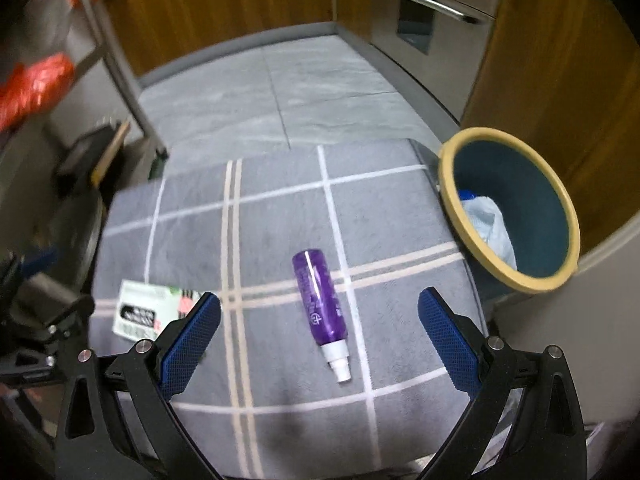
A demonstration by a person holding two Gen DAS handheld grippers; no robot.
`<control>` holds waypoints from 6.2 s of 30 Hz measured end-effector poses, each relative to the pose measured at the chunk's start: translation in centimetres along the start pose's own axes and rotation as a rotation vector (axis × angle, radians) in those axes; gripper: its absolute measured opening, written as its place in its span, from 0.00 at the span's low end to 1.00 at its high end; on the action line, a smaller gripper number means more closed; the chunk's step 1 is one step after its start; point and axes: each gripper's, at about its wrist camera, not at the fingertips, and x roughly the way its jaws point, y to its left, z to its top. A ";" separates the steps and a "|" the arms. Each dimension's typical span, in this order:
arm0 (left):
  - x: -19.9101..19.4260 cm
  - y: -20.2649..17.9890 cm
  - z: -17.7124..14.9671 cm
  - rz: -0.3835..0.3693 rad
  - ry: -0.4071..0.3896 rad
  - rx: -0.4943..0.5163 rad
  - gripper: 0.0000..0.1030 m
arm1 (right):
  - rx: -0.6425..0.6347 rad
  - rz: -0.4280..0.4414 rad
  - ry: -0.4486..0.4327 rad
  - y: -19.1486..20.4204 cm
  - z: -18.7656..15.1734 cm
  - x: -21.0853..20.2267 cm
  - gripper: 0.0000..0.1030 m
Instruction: Collect trash
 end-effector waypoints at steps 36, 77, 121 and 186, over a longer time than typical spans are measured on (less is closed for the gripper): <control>12.2 -4.4 0.3 -0.106 0.279 0.278 0.95 | 0.145 0.082 0.138 -2.9 2.1 4.6 0.95; 8.3 -0.8 4.1 -0.211 0.139 0.033 0.75 | -0.064 0.058 0.234 -0.8 0.9 7.9 0.33; 11.3 -27.6 21.8 -0.431 -0.193 0.292 0.70 | 0.364 -0.060 -0.030 -29.2 10.5 4.5 0.33; -4.5 -20.4 12.6 -0.260 -0.305 0.091 0.94 | 0.320 -0.213 -0.270 -17.8 -3.4 -11.6 0.95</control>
